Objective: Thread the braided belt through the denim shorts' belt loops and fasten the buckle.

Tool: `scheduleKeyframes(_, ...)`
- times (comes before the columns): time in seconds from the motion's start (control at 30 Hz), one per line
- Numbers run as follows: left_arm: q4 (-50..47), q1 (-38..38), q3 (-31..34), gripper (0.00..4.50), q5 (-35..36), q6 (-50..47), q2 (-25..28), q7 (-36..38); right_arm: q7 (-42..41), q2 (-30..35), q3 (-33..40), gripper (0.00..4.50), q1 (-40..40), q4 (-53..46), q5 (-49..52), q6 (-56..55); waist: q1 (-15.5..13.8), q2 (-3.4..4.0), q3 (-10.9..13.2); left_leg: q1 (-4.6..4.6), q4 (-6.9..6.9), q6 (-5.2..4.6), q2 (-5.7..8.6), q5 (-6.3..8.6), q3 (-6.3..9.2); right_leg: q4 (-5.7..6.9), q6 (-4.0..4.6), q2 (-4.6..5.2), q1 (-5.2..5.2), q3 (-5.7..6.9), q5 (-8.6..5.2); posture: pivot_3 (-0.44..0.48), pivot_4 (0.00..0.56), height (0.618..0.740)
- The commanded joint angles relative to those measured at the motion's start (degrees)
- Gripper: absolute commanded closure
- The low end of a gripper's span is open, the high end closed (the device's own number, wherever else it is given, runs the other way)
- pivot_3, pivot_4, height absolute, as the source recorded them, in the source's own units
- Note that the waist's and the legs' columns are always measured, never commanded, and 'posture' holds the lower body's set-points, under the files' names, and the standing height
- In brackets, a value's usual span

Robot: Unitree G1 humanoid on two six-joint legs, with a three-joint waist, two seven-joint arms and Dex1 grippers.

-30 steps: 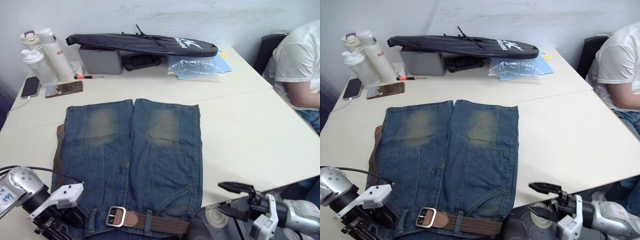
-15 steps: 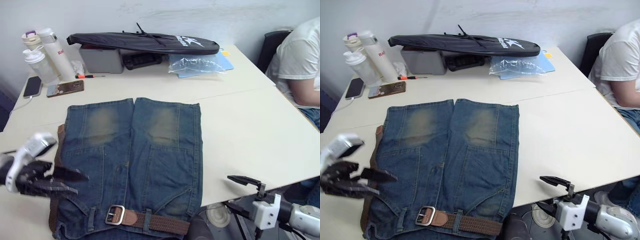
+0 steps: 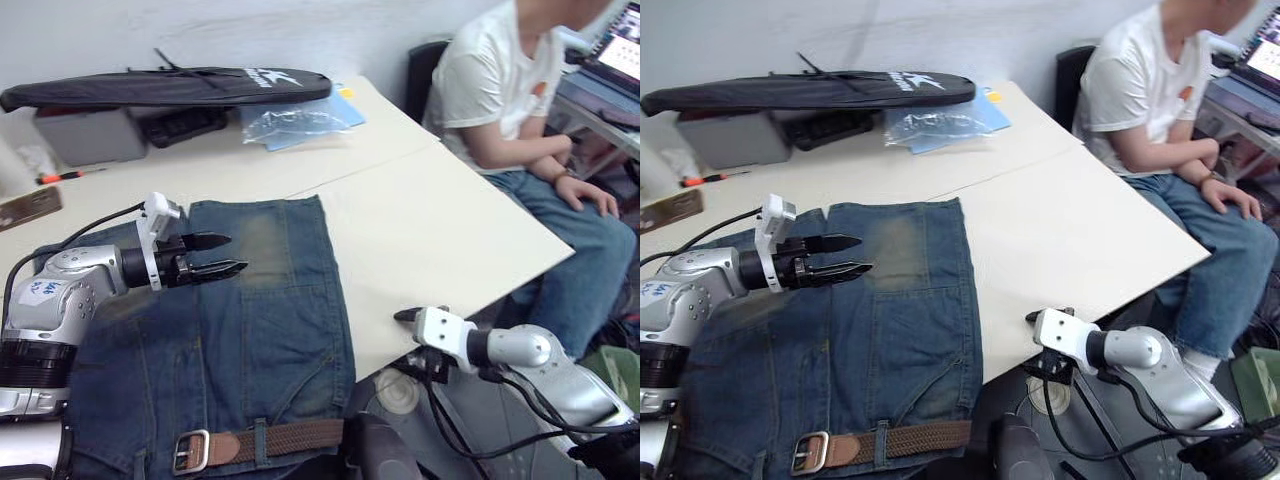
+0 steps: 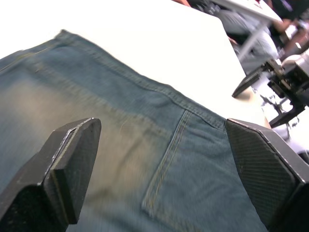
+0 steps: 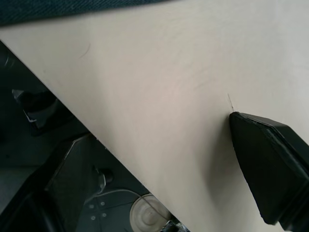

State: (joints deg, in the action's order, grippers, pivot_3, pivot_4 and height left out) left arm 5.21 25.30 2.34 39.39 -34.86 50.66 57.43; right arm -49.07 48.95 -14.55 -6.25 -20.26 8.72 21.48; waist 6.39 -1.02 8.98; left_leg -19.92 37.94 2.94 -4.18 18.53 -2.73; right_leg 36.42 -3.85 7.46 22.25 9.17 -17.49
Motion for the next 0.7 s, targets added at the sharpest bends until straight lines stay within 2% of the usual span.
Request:
scheduleKeyframes(0.03, -0.9, -2.8, 2.1, 0.02, -1.4, 0.2, 2.1, 3.6, -7.3, 3.7, 18.1, 0.00, -8.8, -7.6, 25.9, 15.7, -0.1, 0.25, 0.1, 0.09, -0.13, -0.12, 0.44, 0.04, -0.07, 0.14, -0.32, 0.06, 0.27, -0.08, 0.26, 0.000, 0.150, 0.658)
scheduleKeyframes(0.07, -0.8, -3.1, 1.9, 0.02, -1.6, -0.1, 2.1, 4.4, -11.2, 7.4, 20.6, 0.00, -8.6, -9.2, 31.2, 20.0, -1.0, 0.77, 0.1, 0.21, -0.16, -0.35, 0.59, 0.25, -0.16, -0.03, -0.52, 0.18, 0.25, -0.11, 0.42, 0.000, 0.150, 0.658)
scheduleKeyframes(0.13, -0.5, -3.3, 1.9, 0.02, -1.9, -0.4, 1.8, 5.5, -15.5, 12.4, 24.9, 0.00, -8.7, -10.9, 39.5, 27.0, -3.1, 1.30, 0.0, 0.33, -0.02, -0.67, 0.72, 0.79, -0.15, -0.17, -0.88, 0.35, 0.31, -0.16, 0.61, 0.000, 0.150, 0.658)
scheduleKeyframes(0.2, 0.3, -2.9, 1.8, 0.02, -2.1, -1.1, 1.4, 6.1, -16.7, 15.1, 28.1, 0.00, -10.0, -11.2, 45.3, 30.7, -5.3, 1.19, -0.1, 0.48, 0.02, -0.73, 0.62, 1.36, -0.04, -0.52, -0.90, 0.06, 0.29, -0.04, 0.58, 0.000, 0.150, 0.658)
scheduleKeyframes(0.3, 1.5, -1.9, 1.5, 0.02, -2.1, -1.6, 0.5, 7.7, -16.8, 18.4, 30.0, 0.00, -15.9, -8.4, 52.0, 36.3, -7.9, 1.53, -0.1, 0.09, 0.25, -0.76, 0.68, 1.89, -0.13, -0.57, -0.73, 0.00, 0.39, 0.08, 0.49, 0.000, 0.150, 0.658)
scheduleKeyframes(0.43, 2.7, -0.3, 3.4, 0.02, -0.7, -3.1, -0.5, 8.8, -10.6, 15.3, 25.7, 0.00, -24.3, -4.7, 50.2, 37.9, -8.5, 1.66, -0.1, -0.28, 0.55, -0.94, 1.05, 1.96, -0.28, -0.95, -0.91, 0.29, 0.42, 0.05, 0.59, 0.000, 0.150, 0.658)
scheduleKeyframes(0.6, 2.5, -0.6, 6.6, 0.02, 0.3, -4.2, -0.3, 10.0, -1.3, 9.0, 24.4, 0.00, -29.8, -2.4, 53.4, 43.4, -7.8, 1.69, -0.1, -0.30, 0.78, -1.04, 0.94, 1.74, -0.46, -1.07, -1.33, 0.30, 0.34, 0.01, 0.81, 0.000, 0.150, 0.658)
scheduleKeyframes(0.7, 2.3, -0.6, 8.3, 0.02, 0.5, -5.1, -0.6, 9.3, 1.7, 6.9, 22.7, 0.00, -29.8, -3.3, 49.7, 42.3, -7.7, 1.80, -0.1, -0.25, 0.74, -0.95, 0.84, 1.58, -0.56, -0.99, -1.38, 0.27, 0.40, 0.00, 0.84, 0.000, 0.150, 0.658)
